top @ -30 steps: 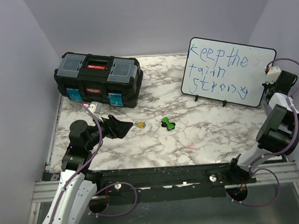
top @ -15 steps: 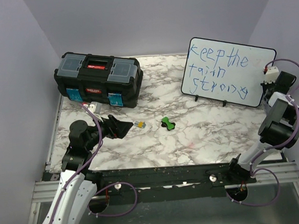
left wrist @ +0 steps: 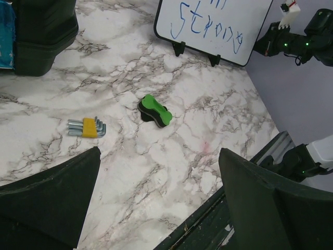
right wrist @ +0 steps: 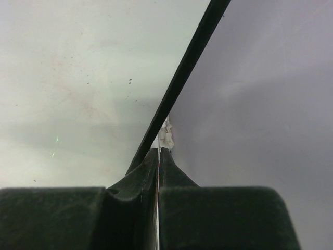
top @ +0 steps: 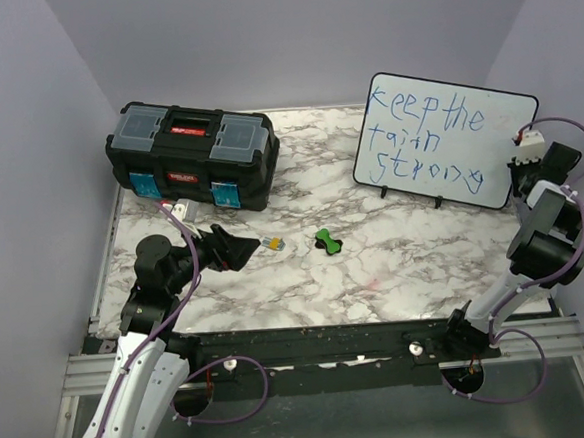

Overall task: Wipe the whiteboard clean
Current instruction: Adjust the whiteboard for the whiteboard stand.

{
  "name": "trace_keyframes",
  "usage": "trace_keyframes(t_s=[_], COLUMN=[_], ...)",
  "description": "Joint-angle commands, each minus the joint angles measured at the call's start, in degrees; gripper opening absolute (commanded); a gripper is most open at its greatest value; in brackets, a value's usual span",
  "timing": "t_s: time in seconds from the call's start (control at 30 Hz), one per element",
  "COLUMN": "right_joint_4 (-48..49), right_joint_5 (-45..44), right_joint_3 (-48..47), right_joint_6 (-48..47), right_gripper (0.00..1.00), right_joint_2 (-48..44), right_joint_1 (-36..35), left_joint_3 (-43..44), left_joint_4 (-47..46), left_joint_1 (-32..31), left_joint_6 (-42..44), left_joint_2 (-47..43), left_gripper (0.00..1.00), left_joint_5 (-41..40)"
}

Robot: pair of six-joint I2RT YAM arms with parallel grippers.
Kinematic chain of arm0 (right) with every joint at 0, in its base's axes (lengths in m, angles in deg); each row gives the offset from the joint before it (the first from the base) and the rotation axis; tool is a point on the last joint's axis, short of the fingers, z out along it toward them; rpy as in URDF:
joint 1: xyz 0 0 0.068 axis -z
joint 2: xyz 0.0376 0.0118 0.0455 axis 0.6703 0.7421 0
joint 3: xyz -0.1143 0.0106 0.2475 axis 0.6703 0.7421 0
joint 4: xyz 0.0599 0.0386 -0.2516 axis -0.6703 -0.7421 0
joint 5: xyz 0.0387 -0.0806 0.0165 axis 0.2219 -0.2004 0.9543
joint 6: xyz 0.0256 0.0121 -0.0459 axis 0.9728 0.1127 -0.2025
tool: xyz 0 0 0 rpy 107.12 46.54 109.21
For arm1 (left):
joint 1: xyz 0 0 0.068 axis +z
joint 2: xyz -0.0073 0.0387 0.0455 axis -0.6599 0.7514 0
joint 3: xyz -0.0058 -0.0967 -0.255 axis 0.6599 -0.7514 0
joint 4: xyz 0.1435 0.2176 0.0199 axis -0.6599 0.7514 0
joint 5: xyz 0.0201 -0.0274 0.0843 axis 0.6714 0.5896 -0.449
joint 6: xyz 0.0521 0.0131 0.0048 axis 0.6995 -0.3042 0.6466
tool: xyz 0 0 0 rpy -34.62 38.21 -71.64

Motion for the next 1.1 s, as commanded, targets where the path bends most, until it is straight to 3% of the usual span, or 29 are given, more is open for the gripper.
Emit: trace_keyframes(t_s=[0.0,0.53,1.07], right_joint_4=[-1.4,-7.0,-7.6], right_joint_5=[8.7,20.5,18.8], right_joint_3=[1.2,3.8,5.9], right_joint_6=[1.2,3.0,6.7], right_gripper=[0.05,0.05,0.05], right_joint_2=[0.1,-3.3,-5.6], right_joint_1=[0.0,-0.3,-8.8], left_joint_3=[0.1,-0.1,-0.2], left_joint_4=[-0.1,-0.7,-0.8], left_joint_1=[-0.5,-0.6,-0.8], left_joint_6=[-0.5,-0.6,-0.9], left_joint_2=[-0.1,0.1,0.1], left_gripper=[0.94,0.94,0.94], left_joint_5=[-0.8,-0.9,-1.0])
